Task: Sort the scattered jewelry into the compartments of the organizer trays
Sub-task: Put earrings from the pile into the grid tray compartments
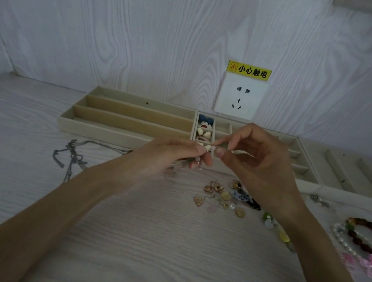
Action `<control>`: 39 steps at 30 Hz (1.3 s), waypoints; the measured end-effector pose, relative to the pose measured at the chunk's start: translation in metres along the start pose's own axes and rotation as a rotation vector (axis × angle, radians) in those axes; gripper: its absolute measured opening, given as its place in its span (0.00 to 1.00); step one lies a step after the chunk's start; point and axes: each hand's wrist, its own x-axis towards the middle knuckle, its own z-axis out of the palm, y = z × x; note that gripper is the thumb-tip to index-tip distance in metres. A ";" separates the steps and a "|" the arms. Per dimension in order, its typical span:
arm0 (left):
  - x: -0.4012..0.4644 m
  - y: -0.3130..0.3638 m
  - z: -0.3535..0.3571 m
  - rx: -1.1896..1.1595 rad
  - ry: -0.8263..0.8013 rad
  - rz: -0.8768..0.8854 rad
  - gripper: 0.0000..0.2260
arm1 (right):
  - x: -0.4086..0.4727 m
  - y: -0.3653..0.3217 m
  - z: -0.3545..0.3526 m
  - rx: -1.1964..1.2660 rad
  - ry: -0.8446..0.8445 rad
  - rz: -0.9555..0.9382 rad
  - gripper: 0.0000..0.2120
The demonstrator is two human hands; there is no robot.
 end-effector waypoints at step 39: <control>0.000 -0.010 -0.008 -0.020 0.174 0.059 0.07 | 0.001 0.006 -0.006 -0.220 -0.042 0.086 0.05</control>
